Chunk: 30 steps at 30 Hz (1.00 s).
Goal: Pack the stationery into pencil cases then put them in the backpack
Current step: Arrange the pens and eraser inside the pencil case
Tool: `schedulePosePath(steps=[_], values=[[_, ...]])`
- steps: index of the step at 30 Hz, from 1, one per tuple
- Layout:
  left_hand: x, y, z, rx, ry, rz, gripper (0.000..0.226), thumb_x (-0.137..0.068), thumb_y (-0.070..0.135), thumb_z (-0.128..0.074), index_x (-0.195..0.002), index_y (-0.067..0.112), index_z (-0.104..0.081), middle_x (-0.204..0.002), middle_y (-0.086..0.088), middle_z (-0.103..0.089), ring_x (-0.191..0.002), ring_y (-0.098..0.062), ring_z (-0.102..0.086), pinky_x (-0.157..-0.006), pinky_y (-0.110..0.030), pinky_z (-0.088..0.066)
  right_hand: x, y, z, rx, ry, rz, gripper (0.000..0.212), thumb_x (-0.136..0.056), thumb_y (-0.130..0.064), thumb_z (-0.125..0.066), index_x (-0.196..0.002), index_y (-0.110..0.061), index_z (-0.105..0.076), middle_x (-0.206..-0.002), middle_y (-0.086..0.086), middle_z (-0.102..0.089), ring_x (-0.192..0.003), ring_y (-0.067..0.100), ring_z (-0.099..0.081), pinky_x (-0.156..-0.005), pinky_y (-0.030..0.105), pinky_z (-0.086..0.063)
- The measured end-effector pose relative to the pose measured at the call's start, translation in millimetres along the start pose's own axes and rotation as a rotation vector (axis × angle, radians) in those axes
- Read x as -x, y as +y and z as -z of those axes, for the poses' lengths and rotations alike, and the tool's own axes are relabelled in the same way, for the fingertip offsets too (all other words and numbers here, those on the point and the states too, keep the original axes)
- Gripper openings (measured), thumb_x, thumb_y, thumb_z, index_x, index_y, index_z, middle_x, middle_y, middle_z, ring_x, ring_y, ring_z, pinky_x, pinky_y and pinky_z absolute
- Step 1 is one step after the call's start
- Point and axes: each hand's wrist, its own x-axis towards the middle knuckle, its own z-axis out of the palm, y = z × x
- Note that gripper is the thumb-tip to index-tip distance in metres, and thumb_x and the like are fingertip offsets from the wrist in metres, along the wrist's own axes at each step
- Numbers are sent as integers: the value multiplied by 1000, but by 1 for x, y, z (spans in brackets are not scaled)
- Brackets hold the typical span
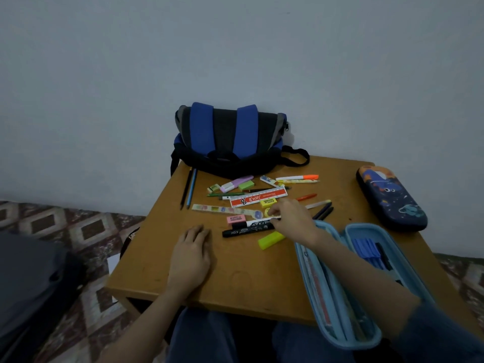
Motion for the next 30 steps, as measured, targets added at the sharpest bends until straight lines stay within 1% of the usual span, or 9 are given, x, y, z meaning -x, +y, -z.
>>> schedulePosePath(steps=[2,6,9,16,19,21,25,27,30], values=[[0,0,0,0,16,-3,41,-97,24,-39,-137,17,-45,-144,1,-40,-132,-17,-32,-109,-29,-26,-7,-3,-3,12,-25,3,26,-86,-13,-61,-111,-13,-68,-115,4,-65,-103,20,-59,-77,27,-45],[0,-1,-1,3,22,6,41,-97,25,-38,-138,19,-44,-145,3,-38,-133,-15,-30,-109,-28,-24,-16,-10,-13,31,-90,28,19,-82,-15,-67,-101,-14,-71,-111,1,-65,-99,20,-60,-75,30,-47],[0,-1,-1,8,18,10,41,-97,26,-38,-138,21,-43,-145,5,-38,-133,-14,-30,-110,-27,-24,-18,-14,-21,70,-126,54,13,-82,-13,-67,-95,-15,-69,-108,3,-63,-96,20,-59,-68,27,-44],[-1,0,1,19,8,12,41,-97,26,-39,-138,21,-42,-146,5,-36,-134,-14,-28,-111,-29,-23,-26,-12,-27,103,-107,56,13,-84,-14,-64,-97,-16,-65,-109,3,-59,-97,20,-55,-67,26,-34],[-1,-1,1,22,3,11,41,-97,27,-39,-138,22,-41,-146,5,-36,-135,-13,-27,-111,-29,-23,-28,-11,-28,85,-117,58,13,-83,-13,-64,-96,-15,-66,-107,3,-61,-96,19,-57,-66,26,-36],[-1,-1,2,27,-7,14,41,-97,27,-39,-138,22,-41,-146,5,-35,-135,-14,-27,-112,-30,-23,-31,-11,-26,33,-110,53,12,-82,-13,-64,-93,-15,-68,-104,2,-64,-94,18,-60,-67,26,-43],[-1,0,1,19,-8,16,41,-97,26,-38,-138,21,-42,-146,4,-36,-135,-15,-27,-112,-31,-24,-45,-11,-20,-24,-45,25,15,-86,-9,-57,-89,-10,-71,-94,6,-69,-87,21,-64,-66,29,-49],[-1,-1,1,14,-14,16,42,-97,25,-38,-138,21,-41,-146,4,-35,-135,-15,-27,-112,-31,-24,-57,-12,-18,-17,-17,-5,17,-85,-8,-56,-94,-9,-71,-96,8,-69,-90,23,-63,-65,28,-46],[-1,-1,2,5,-26,19,43,-97,25,-37,-140,24,-38,-148,6,-32,-136,-14,-24,-113,-29,-22,-75,-14,-18,31,-32,-38,33,-81,-5,-62,-114,-9,-65,-112,9,-65,-106,25,-58,-81,33,-50]])
